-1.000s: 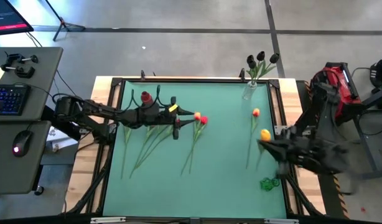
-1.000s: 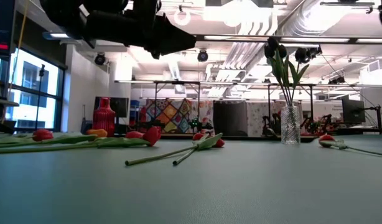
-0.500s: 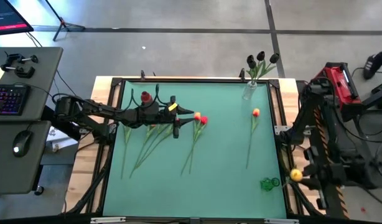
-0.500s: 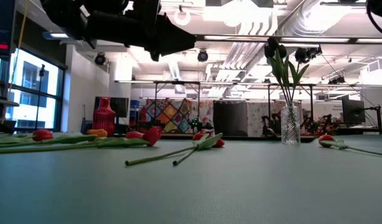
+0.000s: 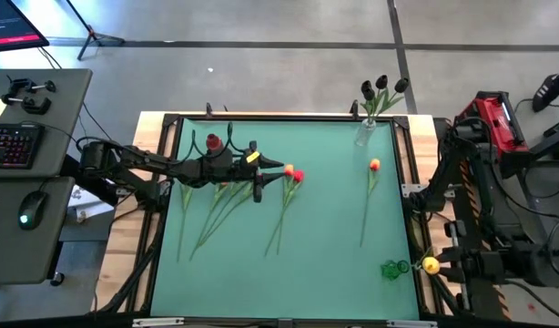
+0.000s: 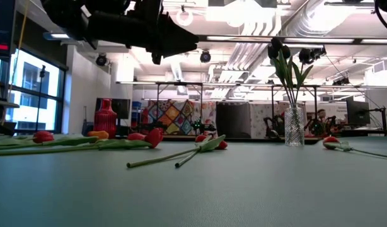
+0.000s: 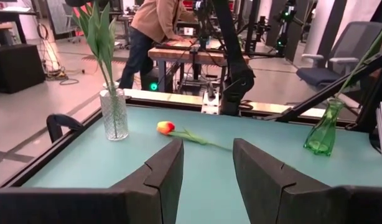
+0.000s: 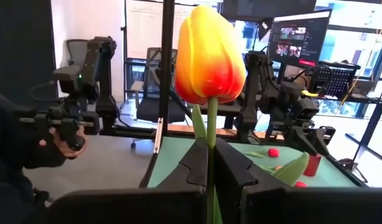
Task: Sort flowers into vase by color
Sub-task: Put the orange tulip into the green vase
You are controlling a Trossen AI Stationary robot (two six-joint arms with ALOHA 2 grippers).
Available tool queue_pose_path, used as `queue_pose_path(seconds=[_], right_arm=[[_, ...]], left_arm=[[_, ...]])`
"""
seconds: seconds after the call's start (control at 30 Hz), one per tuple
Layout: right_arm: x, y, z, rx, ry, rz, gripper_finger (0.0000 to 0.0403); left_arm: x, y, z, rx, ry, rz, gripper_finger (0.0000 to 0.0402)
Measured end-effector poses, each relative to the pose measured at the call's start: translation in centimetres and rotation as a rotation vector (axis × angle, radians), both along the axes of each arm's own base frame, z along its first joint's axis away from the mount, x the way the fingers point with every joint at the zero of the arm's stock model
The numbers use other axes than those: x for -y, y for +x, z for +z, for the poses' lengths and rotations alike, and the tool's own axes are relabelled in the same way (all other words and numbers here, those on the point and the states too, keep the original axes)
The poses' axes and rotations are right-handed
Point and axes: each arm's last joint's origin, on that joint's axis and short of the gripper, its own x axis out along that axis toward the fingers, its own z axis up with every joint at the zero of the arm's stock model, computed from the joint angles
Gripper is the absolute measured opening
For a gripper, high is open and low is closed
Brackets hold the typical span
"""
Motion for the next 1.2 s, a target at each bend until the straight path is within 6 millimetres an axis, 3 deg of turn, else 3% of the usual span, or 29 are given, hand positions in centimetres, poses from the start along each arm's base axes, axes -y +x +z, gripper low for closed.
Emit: queue_pose_path(seconds=[0.7,1.07,1.2], right_arm=[[1.0,-0.4,-3.2,-0.011,0.164,0.023,0.0002],[1.3,-0.4,-3.6,-0.013,0.213,0.022,0.0103],[1.3,-0.4,-2.7,-0.011,0.24,0.018,0.0122]], left_arm=[[0.0,0.0,-0.2,-0.021,-0.013,0.0,0.0126],[0.0,0.0,-0.2,-0.021,-0.012,-0.001,0.0126],[0.0,0.0,-0.2,-0.02,-0.012,-0.001,0.0126]])
